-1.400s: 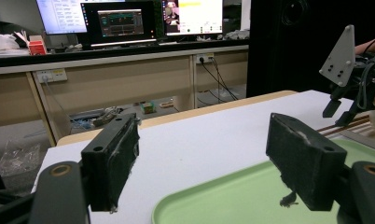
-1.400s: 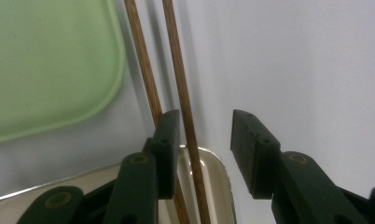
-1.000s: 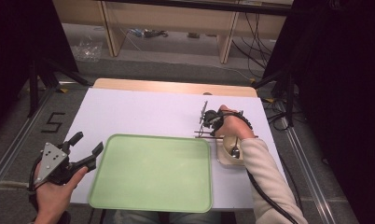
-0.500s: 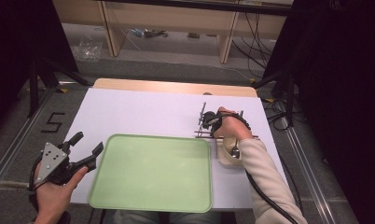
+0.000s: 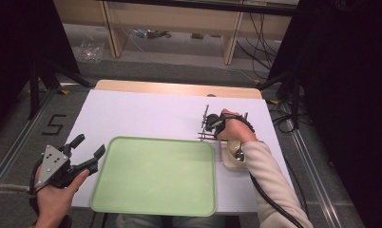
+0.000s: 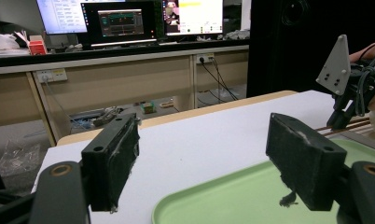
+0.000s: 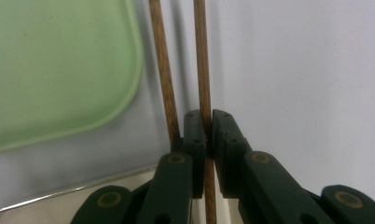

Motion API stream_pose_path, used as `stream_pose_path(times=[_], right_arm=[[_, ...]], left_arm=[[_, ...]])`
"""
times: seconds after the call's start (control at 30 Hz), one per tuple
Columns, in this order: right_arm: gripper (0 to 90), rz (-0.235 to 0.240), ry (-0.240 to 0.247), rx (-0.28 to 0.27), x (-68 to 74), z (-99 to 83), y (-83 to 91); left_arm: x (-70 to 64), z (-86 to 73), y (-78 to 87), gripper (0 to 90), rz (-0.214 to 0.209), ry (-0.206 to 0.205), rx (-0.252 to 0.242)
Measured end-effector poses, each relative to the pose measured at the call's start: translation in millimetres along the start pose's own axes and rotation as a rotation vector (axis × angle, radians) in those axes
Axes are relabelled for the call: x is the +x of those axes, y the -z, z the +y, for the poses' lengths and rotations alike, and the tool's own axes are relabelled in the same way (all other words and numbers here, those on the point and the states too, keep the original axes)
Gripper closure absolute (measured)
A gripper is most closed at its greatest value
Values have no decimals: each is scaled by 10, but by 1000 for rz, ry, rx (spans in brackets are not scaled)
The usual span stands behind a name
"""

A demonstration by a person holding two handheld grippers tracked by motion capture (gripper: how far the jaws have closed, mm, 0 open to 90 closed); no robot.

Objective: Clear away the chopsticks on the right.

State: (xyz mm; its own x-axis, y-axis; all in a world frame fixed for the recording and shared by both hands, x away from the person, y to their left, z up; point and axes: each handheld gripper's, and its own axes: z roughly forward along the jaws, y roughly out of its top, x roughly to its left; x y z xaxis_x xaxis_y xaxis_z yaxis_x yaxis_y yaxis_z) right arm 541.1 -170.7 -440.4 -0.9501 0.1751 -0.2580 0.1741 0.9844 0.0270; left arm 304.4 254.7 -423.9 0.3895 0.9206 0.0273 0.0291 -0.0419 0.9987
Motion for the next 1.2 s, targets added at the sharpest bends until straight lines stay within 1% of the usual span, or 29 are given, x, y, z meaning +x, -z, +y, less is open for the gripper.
stream_pose_path(times=[0.17,0.2,0.23,0.27,0.3,0.33,0.37,0.4,0.43,0.47,0.5,0.53,0.57,0.6,0.63,0.73,0.8,0.83,0.87,0.9,0.93,0.97,1.0,1.03,1.07,1.13,1.2], right_arm=[[869,-27,12,-19,-10,2,45],[869,-21,-10,-21,6,9,60],[870,-23,-16,-29,6,10,63],[870,-34,7,-43,-9,9,66],[870,-40,10,-53,-13,15,76],[870,-44,-21,-49,10,25,99],[870,-51,-17,-56,3,27,112],[870,-64,-12,-72,1,32,129],[870,-73,-20,-83,-6,32,146],[870,-84,-7,-99,-25,32,163],[870,-99,-41,-111,-6,40,194],[870,-119,-39,-123,-11,46,222],[870,-122,-51,-137,-15,50,248],[870,-139,-42,-150,-15,58,274],[870,-144,-55,-163,-13,66,295],[870,-182,-65,-203,-15,87,356],[871,-203,-82,-241,-15,95,410],[870,-214,-104,-291,-10,108,444],[871,-210,-157,-304,19,103,476],[870,-220,-134,-335,-12,101,523],[871,-222,-126,-348,-18,97,559],[870,-233,-131,-358,-14,95,581],[870,-230,-131,-359,-13,93,599],[870,-226,-95,-356,-27,94,603],[871,-223,-125,-353,-4,93,593],[870,-206,-116,-338,9,102,558],[870,-198,-113,-338,30,127,543]], left_arm=[[1,3,6,252,2,0,3],[1,4,9,252,2,0,6],[1,4,8,252,2,0,5],[0,3,6,252,2,0,2],[0,3,6,252,2,0,2],[0,4,8,252,3,0,3],[0,5,8,252,3,0,2],[0,5,10,252,3,0,3],[0,5,10,252,3,1,2],[0,5,10,253,3,1,1],[0,6,11,253,3,0,2],[-1,6,11,253,3,0,2],[-1,6,10,253,3,0,1],[-2,7,10,253,3,-1,1],[-3,6,9,253,2,0,1],[1,8,10,253,2,-5,1],[-1,3,7,254,0,0,3],[-1,3,5,255,-1,0,1],[1,5,5,256,-2,-3,0],[-1,6,5,257,-3,-4,0],[-6,5,5,258,-3,1,-1],[-8,5,3,259,-4,1,-1],[-8,6,3,260,-4,-1,-1],[-9,5,2,261,-5,0,-2],[-10,5,0,262,-6,0,-2],[-16,7,-2,264,-7,0,-3],[-24,11,-9,268,-14,-1,-3]])
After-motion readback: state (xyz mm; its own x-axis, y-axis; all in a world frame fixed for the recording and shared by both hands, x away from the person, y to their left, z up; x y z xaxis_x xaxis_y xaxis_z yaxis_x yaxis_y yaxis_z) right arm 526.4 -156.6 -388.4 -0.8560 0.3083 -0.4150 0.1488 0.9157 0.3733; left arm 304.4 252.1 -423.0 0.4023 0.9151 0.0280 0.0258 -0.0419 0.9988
